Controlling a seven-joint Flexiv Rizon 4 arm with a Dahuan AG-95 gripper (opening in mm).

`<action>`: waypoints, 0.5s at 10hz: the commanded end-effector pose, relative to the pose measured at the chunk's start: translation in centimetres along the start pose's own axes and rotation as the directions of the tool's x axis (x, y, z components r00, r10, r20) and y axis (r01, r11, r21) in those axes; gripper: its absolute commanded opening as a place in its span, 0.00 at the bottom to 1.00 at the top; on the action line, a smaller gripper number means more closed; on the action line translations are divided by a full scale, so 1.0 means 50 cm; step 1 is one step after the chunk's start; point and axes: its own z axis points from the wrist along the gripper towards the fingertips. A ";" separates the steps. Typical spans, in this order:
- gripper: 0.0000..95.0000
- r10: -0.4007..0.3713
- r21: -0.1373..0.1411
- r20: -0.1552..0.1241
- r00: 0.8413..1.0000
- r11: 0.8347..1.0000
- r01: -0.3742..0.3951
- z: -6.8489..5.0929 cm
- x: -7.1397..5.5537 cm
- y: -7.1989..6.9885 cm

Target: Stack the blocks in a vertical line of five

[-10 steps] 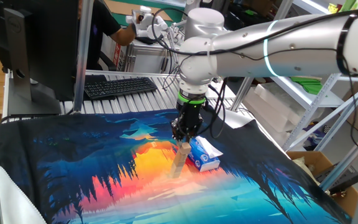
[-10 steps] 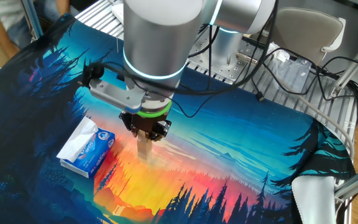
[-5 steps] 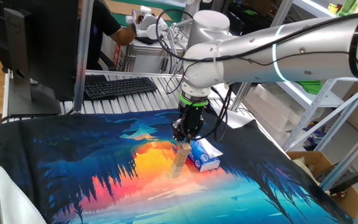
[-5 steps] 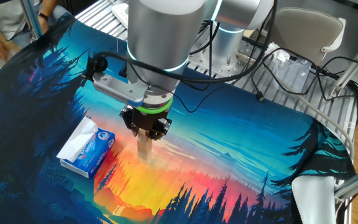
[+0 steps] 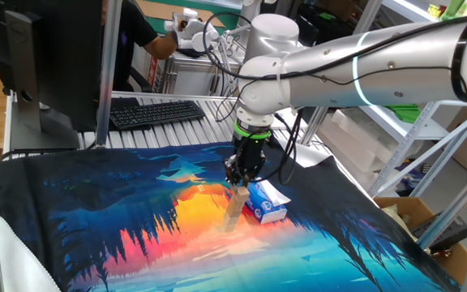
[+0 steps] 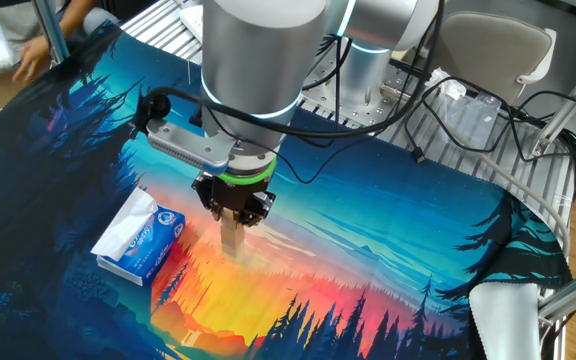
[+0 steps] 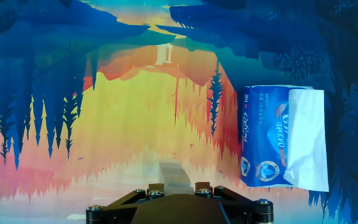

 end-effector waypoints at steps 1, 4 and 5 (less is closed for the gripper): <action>0.00 0.002 0.000 -0.003 1.000 1.000 -0.002 0.001 -0.002 0.001; 0.00 0.003 -0.001 -0.002 1.000 1.000 -0.003 0.004 -0.001 0.000; 0.00 0.005 -0.001 -0.002 1.000 1.000 -0.005 0.005 -0.001 0.000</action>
